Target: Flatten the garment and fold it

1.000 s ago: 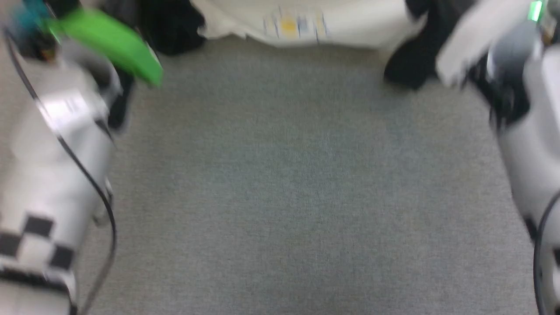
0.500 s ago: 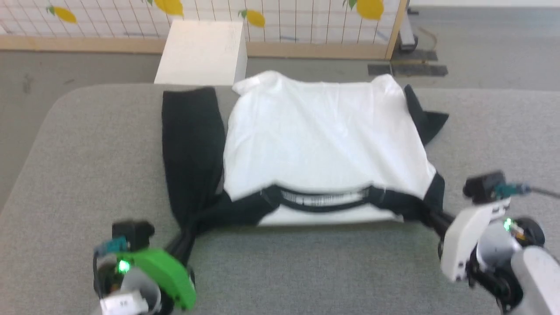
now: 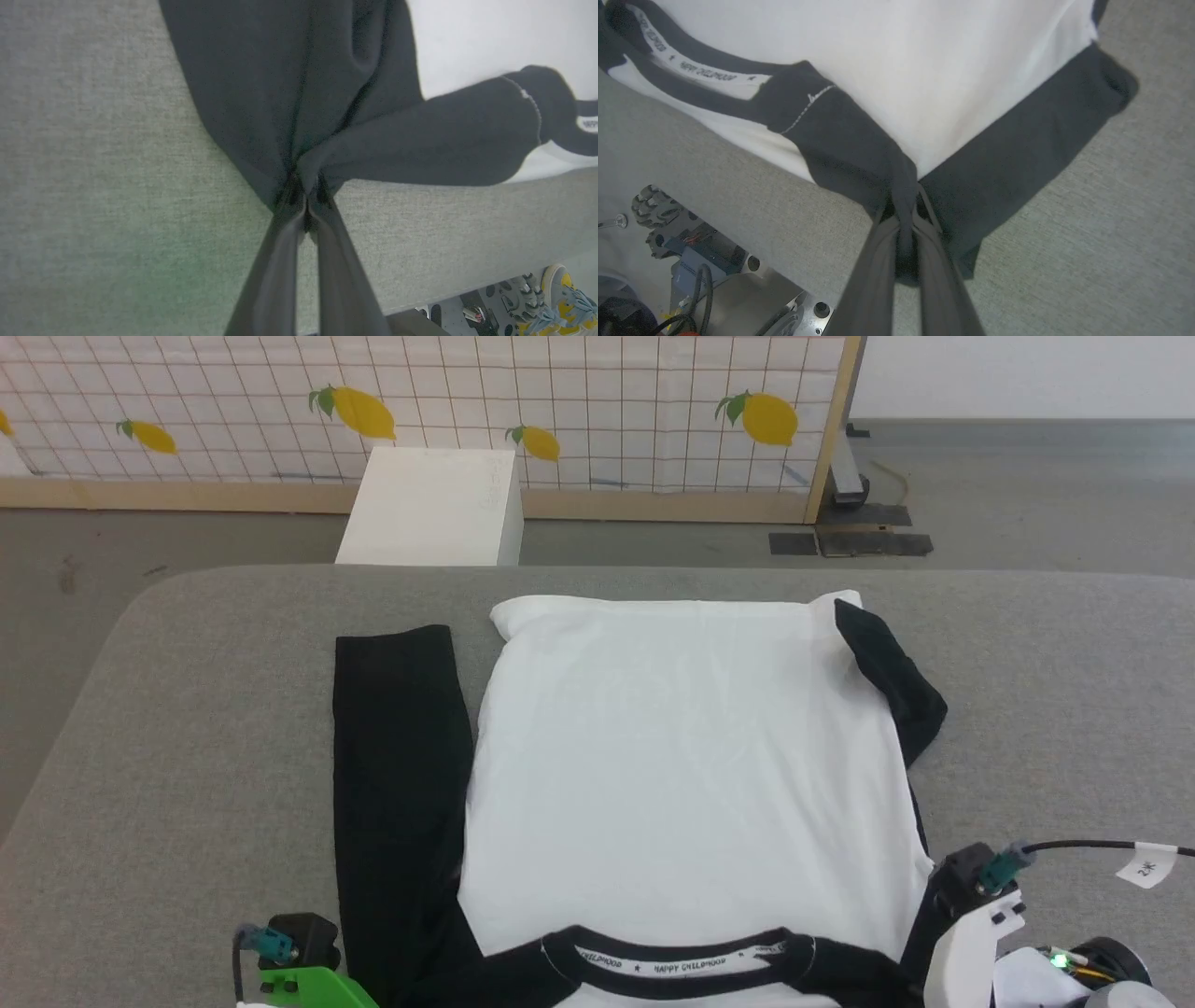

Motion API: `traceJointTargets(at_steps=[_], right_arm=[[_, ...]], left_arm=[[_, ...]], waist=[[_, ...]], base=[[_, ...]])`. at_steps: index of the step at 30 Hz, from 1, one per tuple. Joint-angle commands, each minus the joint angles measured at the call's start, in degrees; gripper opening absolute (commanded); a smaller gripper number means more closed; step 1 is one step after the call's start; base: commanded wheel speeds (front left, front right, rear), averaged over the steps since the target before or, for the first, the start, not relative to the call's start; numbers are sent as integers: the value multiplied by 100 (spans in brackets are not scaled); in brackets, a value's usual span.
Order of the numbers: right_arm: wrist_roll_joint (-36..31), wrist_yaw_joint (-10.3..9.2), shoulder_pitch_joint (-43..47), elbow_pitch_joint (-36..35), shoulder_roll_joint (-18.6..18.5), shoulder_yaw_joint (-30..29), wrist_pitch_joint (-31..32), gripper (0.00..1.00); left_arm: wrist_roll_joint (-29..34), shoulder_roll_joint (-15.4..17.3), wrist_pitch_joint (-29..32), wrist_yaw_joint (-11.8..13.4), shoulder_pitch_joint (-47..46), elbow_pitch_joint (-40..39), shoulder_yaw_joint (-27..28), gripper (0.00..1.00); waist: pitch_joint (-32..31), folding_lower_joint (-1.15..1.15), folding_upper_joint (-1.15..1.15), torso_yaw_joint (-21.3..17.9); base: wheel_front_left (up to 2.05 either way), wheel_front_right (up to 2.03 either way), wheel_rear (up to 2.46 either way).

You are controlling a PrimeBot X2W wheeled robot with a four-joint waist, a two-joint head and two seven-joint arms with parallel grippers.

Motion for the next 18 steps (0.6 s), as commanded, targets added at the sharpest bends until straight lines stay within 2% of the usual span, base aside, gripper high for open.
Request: traceJointTargets(at_steps=[1, 6, 9, 10, 11, 12, 13, 18], right_arm=[[-35, -11, 99, -4, -10, -5, 192, 0], [-184, -11, 125, -1, 110, 131, 682, 0], [-240, -11, 98, -4, 213, 95, 699, 0], [-275, -11, 84, -17, 239, 57, 632, 0], [-287, -11, 88, -1, 276, 13, 609, 20], [-325, -11, 82, -14, 266, 6, 598, 72], [-337, -11, 71, -41, 283, -55, 523, 100], [-174, -11, 145, -246, 347, -426, 430, 100]], left_arm=[[-106, 19, 119, 68, 202, 68, -51, 0], [-250, -85, 355, 76, 165, 100, -106, 0], [-343, -130, 342, 74, 151, 120, -39, 0], [-370, -134, 339, 76, 152, 124, -17, 24], [-402, -126, 350, 93, 157, 120, 11, 81], [-403, -108, 319, 118, 151, 104, 49, 100], [-421, -84, 302, 142, 153, 78, 92, 100], [-651, 94, 364, 272, 235, -285, 351, 100]], waist=[[48, 1, 0, 11], [146, 1, 0, 10], [162, 1, 0, 1], [158, 1, 0, -2], [149, 1, 0, -7], [142, 1, 0, -11], [130, 1, 0, -18], [-4, 1, 0, -20]], base=[[0, 0, 0], [0, 0, 0], [0, 0, 0], [0, 0, 0], [0, 0, 0], [0, 0, 0], [0, 0, 0], [0, 0, 0]])
